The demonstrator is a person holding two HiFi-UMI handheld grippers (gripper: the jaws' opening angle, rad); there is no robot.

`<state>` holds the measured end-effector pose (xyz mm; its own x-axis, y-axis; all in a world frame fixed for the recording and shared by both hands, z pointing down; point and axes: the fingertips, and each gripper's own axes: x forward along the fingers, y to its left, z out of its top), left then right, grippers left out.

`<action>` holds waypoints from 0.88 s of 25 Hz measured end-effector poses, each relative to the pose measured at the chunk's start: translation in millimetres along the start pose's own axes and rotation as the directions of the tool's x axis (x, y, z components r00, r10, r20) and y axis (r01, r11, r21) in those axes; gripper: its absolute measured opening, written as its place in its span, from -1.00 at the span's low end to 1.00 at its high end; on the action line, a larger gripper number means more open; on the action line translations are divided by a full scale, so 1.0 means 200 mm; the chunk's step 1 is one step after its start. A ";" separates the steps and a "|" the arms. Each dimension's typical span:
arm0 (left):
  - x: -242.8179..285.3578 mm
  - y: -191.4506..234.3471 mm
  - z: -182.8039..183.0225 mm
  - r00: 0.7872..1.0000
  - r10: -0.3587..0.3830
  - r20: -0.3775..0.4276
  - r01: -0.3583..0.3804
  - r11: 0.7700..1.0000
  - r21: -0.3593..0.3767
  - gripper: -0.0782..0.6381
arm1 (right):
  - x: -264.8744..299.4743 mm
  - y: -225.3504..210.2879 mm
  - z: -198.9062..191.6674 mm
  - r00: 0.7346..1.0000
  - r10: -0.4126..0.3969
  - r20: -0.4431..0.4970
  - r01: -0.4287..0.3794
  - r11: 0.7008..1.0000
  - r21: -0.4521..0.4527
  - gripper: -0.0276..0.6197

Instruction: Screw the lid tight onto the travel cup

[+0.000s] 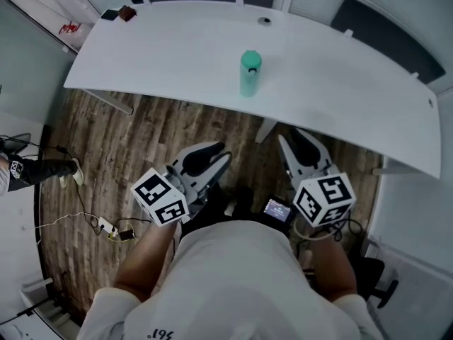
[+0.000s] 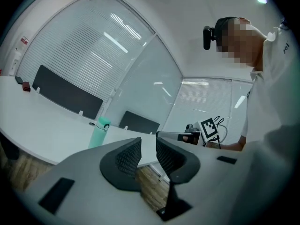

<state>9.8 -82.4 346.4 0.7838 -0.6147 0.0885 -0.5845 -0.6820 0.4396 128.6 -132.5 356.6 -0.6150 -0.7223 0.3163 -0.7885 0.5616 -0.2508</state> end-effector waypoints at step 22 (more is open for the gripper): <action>0.10 0.35 0.04 0.997 -0.049 -0.066 0.052 0.998 0.040 -0.37 | 0.25 -0.06 0.01 0.994 -0.106 -0.034 0.105 0.994 -0.028 -0.54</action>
<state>-17.3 -147.0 371.4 0.8239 -0.5527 0.1255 -0.5508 -0.7287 0.4070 107.9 -175.3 373.6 -0.5275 -0.7637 0.3721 -0.8486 0.4937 -0.1900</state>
